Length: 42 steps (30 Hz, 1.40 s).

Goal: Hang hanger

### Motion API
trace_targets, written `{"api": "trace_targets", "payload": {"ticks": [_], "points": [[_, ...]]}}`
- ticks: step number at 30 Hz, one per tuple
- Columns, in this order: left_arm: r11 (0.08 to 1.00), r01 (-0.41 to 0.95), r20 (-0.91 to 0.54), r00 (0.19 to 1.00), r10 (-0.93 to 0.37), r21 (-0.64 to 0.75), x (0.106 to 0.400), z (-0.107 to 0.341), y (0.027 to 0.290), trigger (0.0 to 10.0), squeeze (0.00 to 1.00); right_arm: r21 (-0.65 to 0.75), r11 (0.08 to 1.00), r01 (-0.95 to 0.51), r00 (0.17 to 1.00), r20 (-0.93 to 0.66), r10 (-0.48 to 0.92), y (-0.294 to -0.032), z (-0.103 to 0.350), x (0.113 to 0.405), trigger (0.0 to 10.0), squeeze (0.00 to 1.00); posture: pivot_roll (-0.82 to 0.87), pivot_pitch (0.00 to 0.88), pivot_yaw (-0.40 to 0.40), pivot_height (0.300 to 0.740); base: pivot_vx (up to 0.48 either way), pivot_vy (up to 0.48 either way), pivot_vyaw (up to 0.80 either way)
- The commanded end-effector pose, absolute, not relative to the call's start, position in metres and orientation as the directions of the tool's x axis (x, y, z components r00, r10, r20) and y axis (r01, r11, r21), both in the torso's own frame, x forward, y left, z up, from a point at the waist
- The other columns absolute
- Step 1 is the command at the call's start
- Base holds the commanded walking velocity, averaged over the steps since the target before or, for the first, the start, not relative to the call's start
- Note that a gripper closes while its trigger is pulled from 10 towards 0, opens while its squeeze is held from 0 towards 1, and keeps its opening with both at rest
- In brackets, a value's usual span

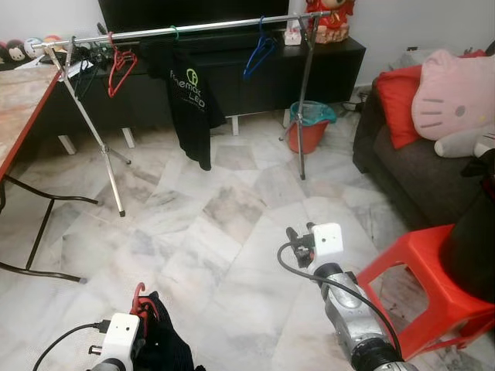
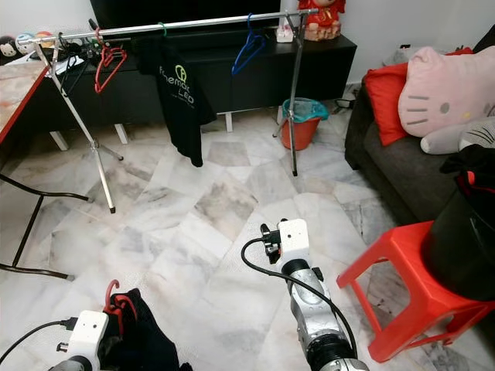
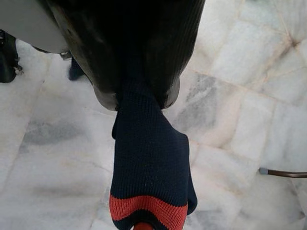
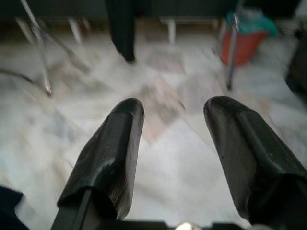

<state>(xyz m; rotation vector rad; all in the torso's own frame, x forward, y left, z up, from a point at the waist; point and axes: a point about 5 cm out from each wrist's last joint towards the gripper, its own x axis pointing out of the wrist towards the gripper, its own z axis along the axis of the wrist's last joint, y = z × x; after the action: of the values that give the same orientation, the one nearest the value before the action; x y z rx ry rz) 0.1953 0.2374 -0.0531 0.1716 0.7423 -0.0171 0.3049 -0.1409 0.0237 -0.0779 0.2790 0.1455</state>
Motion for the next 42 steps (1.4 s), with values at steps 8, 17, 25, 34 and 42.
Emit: {"api": "trace_targets", "payload": {"ticks": [8,17,25,34,42], "points": [[0.986,0.085,-0.696,0.717,0.041,0.145,0.187,-0.061,0.239,10.0,0.00,-0.121,0.993,-0.004,0.714,-0.695,-0.082,-0.170,-0.052,0.239,10.0,0.00,0.00,0.021,0.010,0.740,0.000,0.000,0.00],[0.987,0.082,-0.713,0.700,0.042,0.139,0.181,-0.065,0.241,10.0,0.00,-0.096,0.995,-0.035,0.567,-0.821,-0.059,-0.164,-0.083,0.191,10.0,0.00,0.01,0.025,0.013,0.740,0.000,0.000,0.00],[0.987,0.078,-0.730,0.682,0.049,0.139,0.175,-0.069,0.243,10.0,0.00,-0.063,0.996,0.070,0.539,-0.837,-0.091,-0.171,-0.088,0.181,2.9,0.00,0.01,0.030,0.019,0.740,0.000,0.000,0.00],[0.988,0.078,-0.734,0.678,0.046,0.134,0.173,-0.071,0.243,10.0,0.00,-0.059,0.993,0.105,0.545,-0.832,-0.107,-0.180,-0.086,0.182,0.0,0.00,0.01,0.032,0.016,0.740,0.000,0.000,0.00],[0.988,0.079,-0.739,0.672,0.045,0.132,0.173,-0.072,0.241,10.0,0.00,-0.053,0.990,0.134,0.541,-0.833,-0.118,-0.184,-0.087,0.179,0.0,0.00,0.01,0.037,0.017,0.740,0.000,0.000,0.00]]}}
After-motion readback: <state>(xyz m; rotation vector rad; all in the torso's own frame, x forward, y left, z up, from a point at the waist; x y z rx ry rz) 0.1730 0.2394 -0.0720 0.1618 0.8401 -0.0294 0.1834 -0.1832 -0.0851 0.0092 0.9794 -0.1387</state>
